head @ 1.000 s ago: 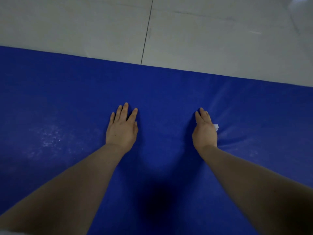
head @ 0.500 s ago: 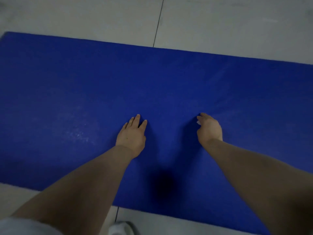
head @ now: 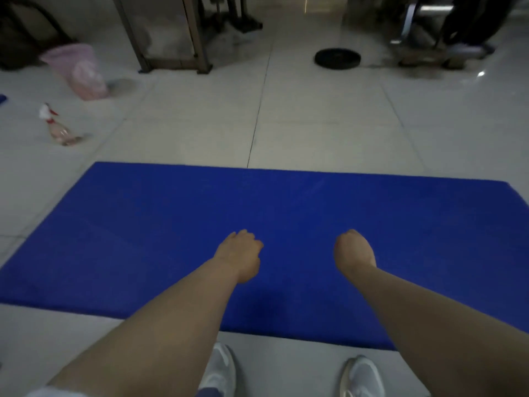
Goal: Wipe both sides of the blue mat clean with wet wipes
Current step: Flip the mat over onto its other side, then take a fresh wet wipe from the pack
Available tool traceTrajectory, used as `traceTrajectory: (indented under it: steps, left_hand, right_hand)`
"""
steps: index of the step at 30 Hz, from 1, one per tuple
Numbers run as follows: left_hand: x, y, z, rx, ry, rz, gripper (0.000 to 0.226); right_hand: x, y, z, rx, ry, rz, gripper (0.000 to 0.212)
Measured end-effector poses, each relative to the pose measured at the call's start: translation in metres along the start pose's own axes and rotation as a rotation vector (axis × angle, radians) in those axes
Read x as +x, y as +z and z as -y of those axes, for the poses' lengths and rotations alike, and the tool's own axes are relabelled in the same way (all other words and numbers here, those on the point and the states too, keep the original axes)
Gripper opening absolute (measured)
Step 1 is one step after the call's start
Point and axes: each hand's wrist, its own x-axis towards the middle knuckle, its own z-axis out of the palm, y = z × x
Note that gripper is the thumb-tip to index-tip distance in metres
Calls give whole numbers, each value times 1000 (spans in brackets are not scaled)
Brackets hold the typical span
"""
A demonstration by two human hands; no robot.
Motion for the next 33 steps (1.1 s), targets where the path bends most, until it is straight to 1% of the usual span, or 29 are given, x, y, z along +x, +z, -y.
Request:
traceTrajectory:
  steps: [1,3,7,10,11,12,14,17,20,21,23,24,25,26,28,29,31,33]
  left_hand:
    - [-17,-9,-8,10,3,-13,38]
    - [-50,-26,-21,44,11,-21,40]
    - [-106,-58,-34,107,5,-59,40]
    - [-130,-85,-42,91,-24,-150,39]
    - [-134,-91,-47,88,-24,-175,39]
    - [-138,-96,-52,86,-24,-190,38]
    - [-145,-104,-65,84,-43,-214,39]
    - [-148,-105,-88,78,-47,-227,40]
    - [-130,-93,-106,28,-37,-223,36]
    - [-120,-86,-111,1,-30,-230,34]
    - [-97,-69,-122,-61,-10,-208,33]
    - [-85,-59,-128,-82,9,-173,30]
    - [-73,-48,-135,-98,27,-136,22]
    - [-60,-39,-141,-108,51,-96,14]
    - [-35,-29,-159,-146,99,-46,16]
    - [-21,-27,-168,-176,142,-46,19]
    - [5,-22,-187,-236,240,-74,27]
    - [25,-13,-204,-239,322,-57,29]
  right_hand:
    - [-13,-13,1,-18,-22,-19,40]
    - [-40,-39,0,-68,-57,-53,37]
    - [-95,-76,-7,-268,-63,-119,22]
    - [-118,-92,-3,-351,-115,-180,9]
    - [-123,-95,-3,-352,-126,-185,8]
    - [-129,-98,-3,-344,-119,-181,10]
    - [-137,-105,-7,-295,-127,-236,18]
    - [-141,-113,-12,-189,-146,-260,35]
    - [-131,-104,-17,-105,-137,-217,25]
    - [-124,-95,-21,-72,-128,-206,27]
    - [-111,-73,-28,-61,-100,-123,30]
    - [-104,-62,-31,-54,-83,-60,24]
    - [-97,-54,-34,-50,-72,3,14]
    - [-89,-49,-38,-34,-64,43,9]
    - [-73,-43,-51,-3,-40,59,10]
    - [-65,-42,-59,8,-15,68,11]
    - [-51,-40,-78,17,74,119,15]
    - [-39,-39,-103,21,180,161,18]
